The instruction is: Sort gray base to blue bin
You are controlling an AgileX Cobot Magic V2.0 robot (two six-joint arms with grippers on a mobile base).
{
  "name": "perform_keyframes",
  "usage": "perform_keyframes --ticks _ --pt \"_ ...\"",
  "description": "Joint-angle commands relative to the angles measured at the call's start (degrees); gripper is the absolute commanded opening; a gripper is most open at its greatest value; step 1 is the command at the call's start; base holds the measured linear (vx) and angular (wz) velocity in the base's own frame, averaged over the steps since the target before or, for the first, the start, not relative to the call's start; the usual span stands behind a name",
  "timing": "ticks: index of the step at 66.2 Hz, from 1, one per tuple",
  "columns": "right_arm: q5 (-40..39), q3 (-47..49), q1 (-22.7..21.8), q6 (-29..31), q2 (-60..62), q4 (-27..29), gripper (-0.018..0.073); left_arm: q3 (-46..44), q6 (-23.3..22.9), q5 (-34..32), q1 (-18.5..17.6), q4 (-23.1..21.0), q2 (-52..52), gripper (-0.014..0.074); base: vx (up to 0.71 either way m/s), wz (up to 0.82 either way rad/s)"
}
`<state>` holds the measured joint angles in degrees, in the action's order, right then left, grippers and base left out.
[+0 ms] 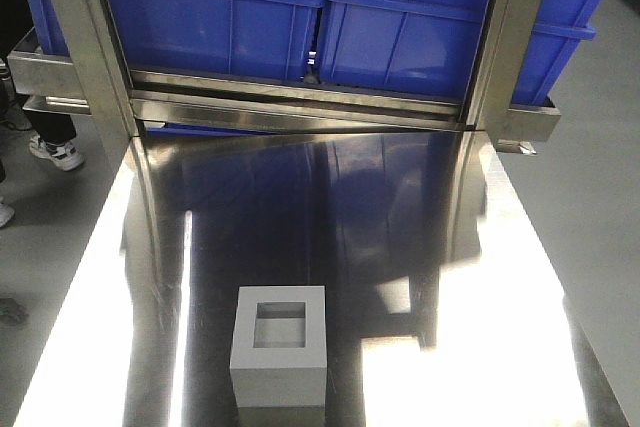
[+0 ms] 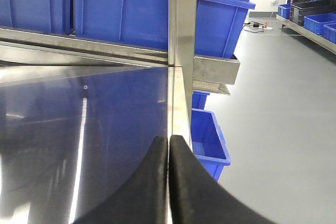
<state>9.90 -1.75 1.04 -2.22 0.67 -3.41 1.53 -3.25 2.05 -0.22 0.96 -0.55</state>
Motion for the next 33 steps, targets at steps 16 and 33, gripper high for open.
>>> perform_keyframes --ticks 16,33 --pt "-4.2 -0.8 -0.3 0.3 0.7 -0.4 -0.0009 1.6 -0.2 -3.9 0.0 -0.1 -0.9 -0.0006 0.00 0.00" --pt "-4.2 -0.8 -0.3 0.3 0.7 -0.4 -0.0009 -5.9 -0.2 -4.4 0.0 -0.1 2.3 -0.0006 0.00 0.00"
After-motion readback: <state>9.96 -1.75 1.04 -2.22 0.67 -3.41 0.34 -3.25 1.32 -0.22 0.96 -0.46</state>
